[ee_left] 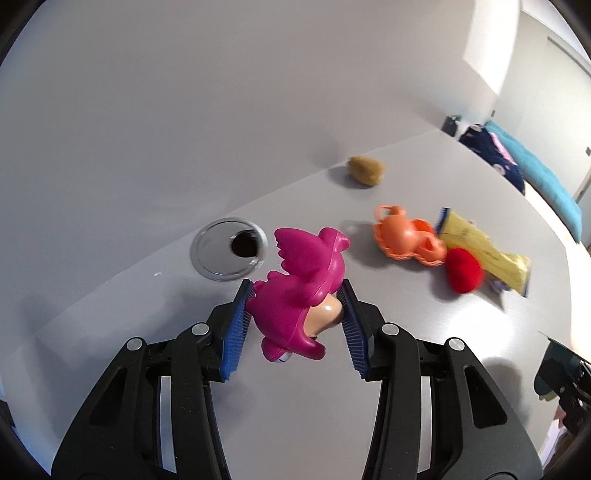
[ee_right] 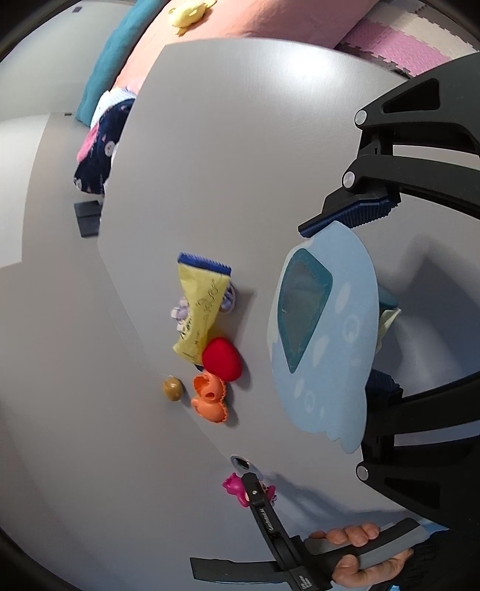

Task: Collect trash
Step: 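Lift the pink toy with the left tool while the right tool lifts the blue cover, then carry the pink toy and blue cover over to the black trash bag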

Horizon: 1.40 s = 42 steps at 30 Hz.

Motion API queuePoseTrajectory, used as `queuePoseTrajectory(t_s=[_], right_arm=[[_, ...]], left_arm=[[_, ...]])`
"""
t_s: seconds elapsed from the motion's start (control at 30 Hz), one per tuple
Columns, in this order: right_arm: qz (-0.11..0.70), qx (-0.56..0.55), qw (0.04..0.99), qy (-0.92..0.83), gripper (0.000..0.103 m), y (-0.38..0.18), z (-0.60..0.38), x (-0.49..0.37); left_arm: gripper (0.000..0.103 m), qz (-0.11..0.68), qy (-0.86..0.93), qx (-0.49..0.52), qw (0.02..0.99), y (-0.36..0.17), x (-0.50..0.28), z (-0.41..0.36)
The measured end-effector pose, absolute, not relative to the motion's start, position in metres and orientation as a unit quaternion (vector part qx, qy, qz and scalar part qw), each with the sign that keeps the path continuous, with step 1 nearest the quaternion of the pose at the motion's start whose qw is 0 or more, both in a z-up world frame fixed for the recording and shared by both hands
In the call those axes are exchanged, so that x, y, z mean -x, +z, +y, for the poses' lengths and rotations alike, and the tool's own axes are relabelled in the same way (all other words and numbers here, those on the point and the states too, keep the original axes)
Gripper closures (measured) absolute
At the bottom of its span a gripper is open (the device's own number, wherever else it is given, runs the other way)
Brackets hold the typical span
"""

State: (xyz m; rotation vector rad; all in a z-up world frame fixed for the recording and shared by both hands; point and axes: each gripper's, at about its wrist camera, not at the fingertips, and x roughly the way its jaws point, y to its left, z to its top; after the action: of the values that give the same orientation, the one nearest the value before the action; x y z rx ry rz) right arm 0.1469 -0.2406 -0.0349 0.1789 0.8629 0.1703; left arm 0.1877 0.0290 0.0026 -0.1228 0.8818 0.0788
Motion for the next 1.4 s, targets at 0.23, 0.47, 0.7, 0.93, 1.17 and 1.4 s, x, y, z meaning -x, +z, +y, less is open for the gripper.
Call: queuePoseTrajectory(t_s=[0.23, 0.47, 0.7, 0.93, 1.17, 1.4], right_arm=[[0.400, -0.098, 0.909, 0.069, 0.037, -0.019, -0.266, -0.126], [0.387, -0.114, 0.914, 0.049, 0.036, -0.008, -0.303, -0.107], [0.373, -0.130, 0.918, 0.022, 0.036, 0.000, -0.346, -0.086], [0.362, -0.154, 0.919, -0.017, 0.035, 0.002, -0.399, -0.065], [0.360, -0.186, 0.912, -0.063, 0.035, -0.005, -0.456, -0.042], [0.354, -0.208, 0.905, -0.110, 0.035, -0.011, -0.505, -0.021]], left_arm=[[0.057, 0.418, 0.012, 0.042, 0.907, 0.016, -0.174, -0.010], [0.057, 0.414, -0.026, 0.023, 0.910, 0.026, -0.163, -0.063], [0.057, 0.414, -0.066, 0.005, 0.908, 0.030, -0.156, -0.114], [0.057, 0.417, -0.118, -0.019, 0.901, 0.029, -0.151, -0.180], [0.057, 0.418, -0.181, -0.050, 0.889, 0.023, -0.143, -0.256], [0.057, 0.422, -0.230, -0.078, 0.873, 0.016, -0.132, -0.319]])
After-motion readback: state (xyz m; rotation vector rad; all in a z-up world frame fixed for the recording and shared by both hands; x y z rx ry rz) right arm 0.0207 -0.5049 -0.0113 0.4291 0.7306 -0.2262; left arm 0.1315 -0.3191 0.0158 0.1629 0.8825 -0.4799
